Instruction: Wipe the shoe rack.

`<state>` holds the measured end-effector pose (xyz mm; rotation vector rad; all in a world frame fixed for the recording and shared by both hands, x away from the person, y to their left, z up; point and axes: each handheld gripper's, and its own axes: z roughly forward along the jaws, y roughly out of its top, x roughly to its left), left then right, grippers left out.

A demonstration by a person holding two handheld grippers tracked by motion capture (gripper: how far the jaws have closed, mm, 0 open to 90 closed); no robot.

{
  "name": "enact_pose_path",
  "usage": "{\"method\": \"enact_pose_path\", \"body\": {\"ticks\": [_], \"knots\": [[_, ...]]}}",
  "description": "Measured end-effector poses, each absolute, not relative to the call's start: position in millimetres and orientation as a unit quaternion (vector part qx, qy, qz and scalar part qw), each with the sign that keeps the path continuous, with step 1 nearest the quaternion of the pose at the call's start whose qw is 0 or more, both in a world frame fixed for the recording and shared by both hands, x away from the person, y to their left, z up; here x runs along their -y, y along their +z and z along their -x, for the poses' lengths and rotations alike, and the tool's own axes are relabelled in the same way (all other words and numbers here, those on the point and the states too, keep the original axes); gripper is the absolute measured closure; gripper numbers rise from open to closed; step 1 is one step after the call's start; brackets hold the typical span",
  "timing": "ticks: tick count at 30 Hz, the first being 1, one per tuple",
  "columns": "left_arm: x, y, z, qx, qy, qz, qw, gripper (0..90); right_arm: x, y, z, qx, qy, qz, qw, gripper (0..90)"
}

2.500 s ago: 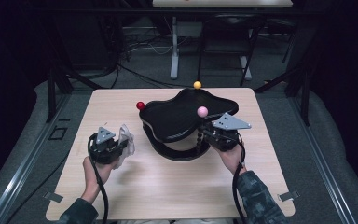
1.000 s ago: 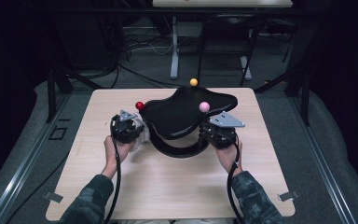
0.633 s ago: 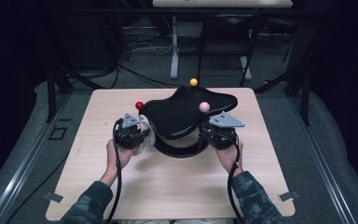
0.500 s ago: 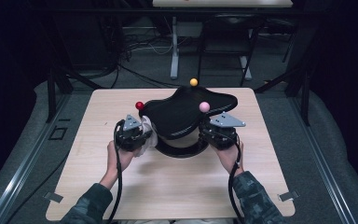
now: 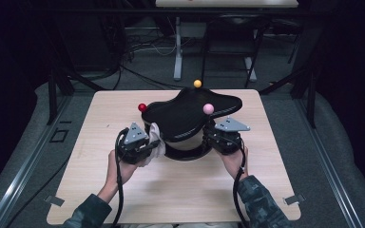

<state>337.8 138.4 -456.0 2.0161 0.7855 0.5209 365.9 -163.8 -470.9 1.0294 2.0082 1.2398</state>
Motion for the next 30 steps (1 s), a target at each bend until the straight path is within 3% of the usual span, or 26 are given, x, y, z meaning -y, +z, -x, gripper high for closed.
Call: {"method": "enact_pose_path", "body": {"ticks": [15, 30], "knots": [[-121.1, -430.4, -304.9, -0.272, 0.208, -0.829, 0.442, 81.3, 162.3, -470.8, -365.6, -0.751, 0.459, -0.381, 0.283, 74.2], [-142.6, -450.7, -343.1, -0.325, 0.202, -0.826, 0.415, 81.5, 160.7, -470.5, -365.1, -0.753, 0.450, -0.379, 0.294, 74.4]]}}
